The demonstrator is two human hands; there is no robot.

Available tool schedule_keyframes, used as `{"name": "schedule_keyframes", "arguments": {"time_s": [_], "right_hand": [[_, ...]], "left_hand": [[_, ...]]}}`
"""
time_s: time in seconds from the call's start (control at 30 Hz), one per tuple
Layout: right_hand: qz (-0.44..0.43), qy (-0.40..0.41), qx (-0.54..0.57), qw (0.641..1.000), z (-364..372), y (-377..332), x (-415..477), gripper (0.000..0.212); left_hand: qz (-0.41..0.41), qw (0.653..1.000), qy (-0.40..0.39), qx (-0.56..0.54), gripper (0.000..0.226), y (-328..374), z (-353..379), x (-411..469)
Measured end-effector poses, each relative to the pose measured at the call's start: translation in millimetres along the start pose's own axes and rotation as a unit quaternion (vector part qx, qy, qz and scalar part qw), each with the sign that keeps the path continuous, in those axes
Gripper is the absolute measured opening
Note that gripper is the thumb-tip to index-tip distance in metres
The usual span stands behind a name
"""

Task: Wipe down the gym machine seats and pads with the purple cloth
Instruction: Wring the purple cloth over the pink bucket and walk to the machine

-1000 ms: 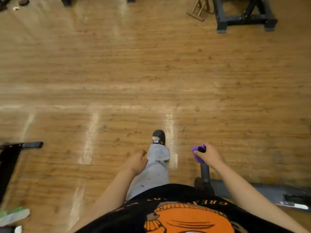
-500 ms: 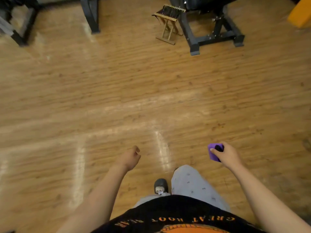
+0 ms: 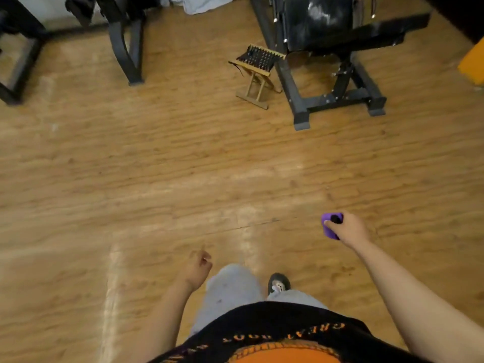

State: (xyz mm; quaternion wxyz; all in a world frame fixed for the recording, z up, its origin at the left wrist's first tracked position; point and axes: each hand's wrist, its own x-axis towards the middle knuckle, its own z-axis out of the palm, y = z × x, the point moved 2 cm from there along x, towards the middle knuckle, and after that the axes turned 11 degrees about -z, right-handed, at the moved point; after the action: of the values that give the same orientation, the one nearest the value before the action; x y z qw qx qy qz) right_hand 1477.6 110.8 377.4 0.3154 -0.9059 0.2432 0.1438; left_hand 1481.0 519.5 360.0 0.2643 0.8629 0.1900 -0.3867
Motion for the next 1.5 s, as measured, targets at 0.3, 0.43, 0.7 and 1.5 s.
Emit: {"name": "schedule_keyframes", "arguments": {"time_s": [0.3, 0.43, 0.7, 1.5], "right_hand": [[0.012, -0.011, -0.001, 1.0, -15, -106, 207, 0.028], [0.077, -0.036, 0.031, 0.996, -2, -139, 260, 0.025], [0.148, 0.04, 0.082, 0.985, -62, -205, 413, 0.025], [0.197, 0.097, 0.149, 0.964, -238, -381, 934, 0.021]], "left_hand": [[-0.017, 0.999, 0.008, -0.039, 0.012, 140, -103, 162], [0.03, 0.997, 0.018, 0.063, 0.03, 241, -199, 249], [0.147, 0.981, 0.06, 0.112, 0.031, 481, -341, 397], [0.206, 0.912, -0.018, 0.355, 0.042, 880, -475, 724]]}}
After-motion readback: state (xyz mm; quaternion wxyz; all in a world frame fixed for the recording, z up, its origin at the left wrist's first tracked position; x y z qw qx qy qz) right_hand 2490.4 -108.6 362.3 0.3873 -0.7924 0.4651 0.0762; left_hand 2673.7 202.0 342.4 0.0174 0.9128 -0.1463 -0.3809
